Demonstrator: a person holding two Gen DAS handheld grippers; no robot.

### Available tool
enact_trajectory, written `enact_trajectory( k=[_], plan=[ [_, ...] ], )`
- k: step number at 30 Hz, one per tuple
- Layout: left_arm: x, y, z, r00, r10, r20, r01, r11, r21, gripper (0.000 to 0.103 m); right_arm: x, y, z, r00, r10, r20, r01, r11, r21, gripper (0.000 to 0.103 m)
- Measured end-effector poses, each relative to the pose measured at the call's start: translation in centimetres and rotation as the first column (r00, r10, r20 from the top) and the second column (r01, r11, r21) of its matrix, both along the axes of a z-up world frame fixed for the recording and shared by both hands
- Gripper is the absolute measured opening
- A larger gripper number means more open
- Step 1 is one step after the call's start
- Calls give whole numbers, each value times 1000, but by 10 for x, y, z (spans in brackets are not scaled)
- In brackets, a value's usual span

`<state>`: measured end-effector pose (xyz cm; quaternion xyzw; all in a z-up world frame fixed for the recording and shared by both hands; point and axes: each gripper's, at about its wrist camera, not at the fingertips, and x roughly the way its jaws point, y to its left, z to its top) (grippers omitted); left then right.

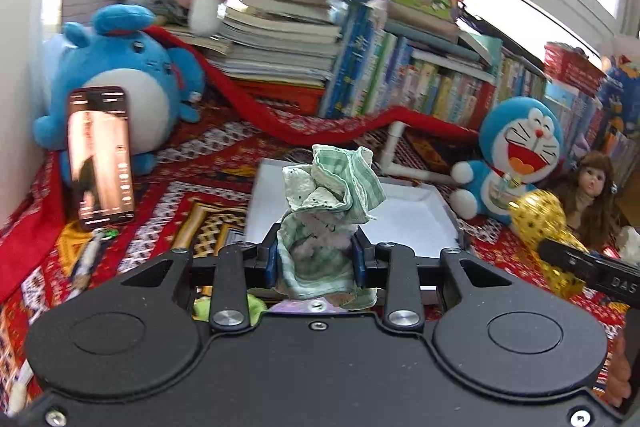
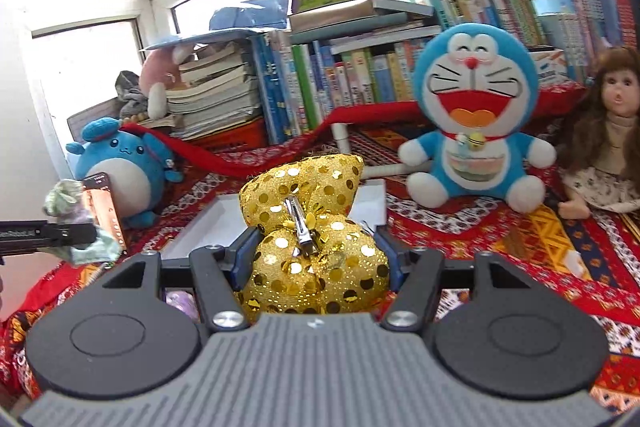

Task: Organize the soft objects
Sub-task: 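Lift the green cloth with the left tool while the right tool carries the gold bow to the tray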

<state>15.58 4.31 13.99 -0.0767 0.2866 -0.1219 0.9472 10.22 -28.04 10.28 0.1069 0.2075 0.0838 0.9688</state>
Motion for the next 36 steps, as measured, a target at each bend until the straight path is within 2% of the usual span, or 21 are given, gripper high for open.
enact_trajectory(
  k=[5, 10, 15, 24, 32, 36],
  plan=[
    [42, -19, 5, 989, -77, -127, 80, 997, 21, 32, 26, 8, 12, 999, 42, -15, -42, 999, 6, 65],
    [87, -37, -3, 956, -116, -270, 121, 993, 3, 32, 54, 19, 15, 997, 58, -51, -58, 998, 3, 65],
    [124, -52, -20, 916, -118, -384, 124, 992, -10, 32, 81, 28, 0, 991, 65, -119, -65, 998, 4, 65],
    [171, -70, -47, 873, -73, -482, 100, 995, 29, 32, 115, 30, -35, 976, 48, -215, -40, 998, 39, 65],
    [196, -82, -62, 830, -66, -553, 107, 993, 43, 34, 135, 38, -51, 969, 50, -243, -54, 999, -8, 66],
    [205, -87, -66, 826, -53, -562, 112, 991, 71, 34, 144, 43, -59, 963, 47, -266, -58, 998, -35, 66]
  ],
)
